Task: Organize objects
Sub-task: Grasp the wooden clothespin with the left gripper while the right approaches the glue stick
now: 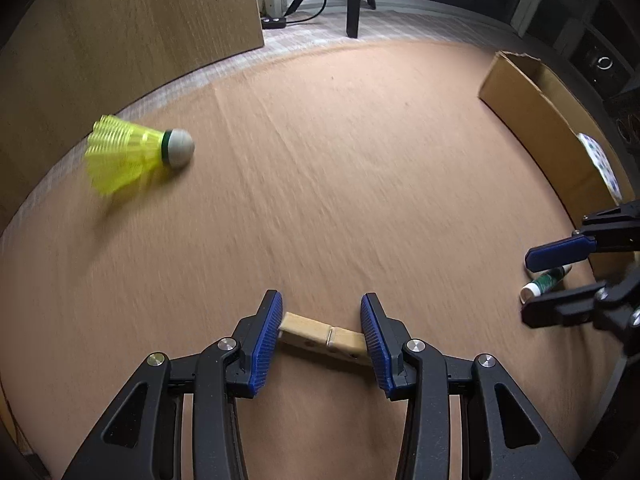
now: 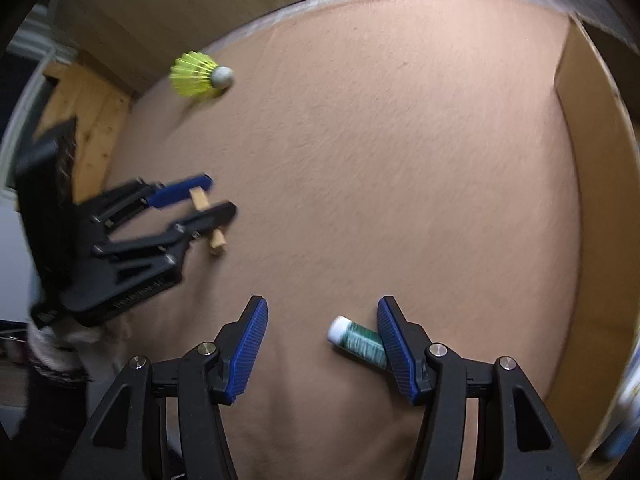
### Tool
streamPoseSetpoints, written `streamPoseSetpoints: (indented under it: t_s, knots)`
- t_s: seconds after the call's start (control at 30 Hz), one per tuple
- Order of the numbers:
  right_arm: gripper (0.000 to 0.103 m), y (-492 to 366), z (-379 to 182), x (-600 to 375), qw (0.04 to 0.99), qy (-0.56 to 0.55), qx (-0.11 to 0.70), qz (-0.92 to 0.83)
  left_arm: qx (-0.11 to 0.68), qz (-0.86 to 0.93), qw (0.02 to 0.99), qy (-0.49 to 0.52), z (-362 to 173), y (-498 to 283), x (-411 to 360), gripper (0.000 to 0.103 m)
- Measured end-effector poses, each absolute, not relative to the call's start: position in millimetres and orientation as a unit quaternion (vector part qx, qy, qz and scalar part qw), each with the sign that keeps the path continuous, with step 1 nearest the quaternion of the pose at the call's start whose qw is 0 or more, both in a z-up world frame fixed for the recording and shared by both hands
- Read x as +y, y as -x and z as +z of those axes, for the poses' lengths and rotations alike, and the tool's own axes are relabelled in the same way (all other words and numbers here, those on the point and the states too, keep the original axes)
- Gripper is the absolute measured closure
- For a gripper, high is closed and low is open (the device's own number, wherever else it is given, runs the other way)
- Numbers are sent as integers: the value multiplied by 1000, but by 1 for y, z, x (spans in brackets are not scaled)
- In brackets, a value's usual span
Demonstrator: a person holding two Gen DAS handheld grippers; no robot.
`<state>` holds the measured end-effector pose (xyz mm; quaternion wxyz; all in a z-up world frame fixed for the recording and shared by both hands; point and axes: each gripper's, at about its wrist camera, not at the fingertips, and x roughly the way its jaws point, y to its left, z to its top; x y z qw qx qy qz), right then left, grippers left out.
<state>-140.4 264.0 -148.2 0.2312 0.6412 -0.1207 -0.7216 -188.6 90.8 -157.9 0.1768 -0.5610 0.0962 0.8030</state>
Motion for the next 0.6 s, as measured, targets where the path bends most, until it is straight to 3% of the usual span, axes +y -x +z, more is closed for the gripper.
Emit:
streamPoseSetpoints:
  t_s: [0.3,0.4,0.6]
  knots:
    - [50,127,-136,286,226,-617,-111,-746,-21,819,145,555,-140,153,35,57]
    - [50,119,-139,286,239,-623,-100,-738,-49,810,142,567,-143,151,30,48]
    - [50,104,-150,275,248,-633,-62,-731,-47,801,150,578,-151,149,46,47]
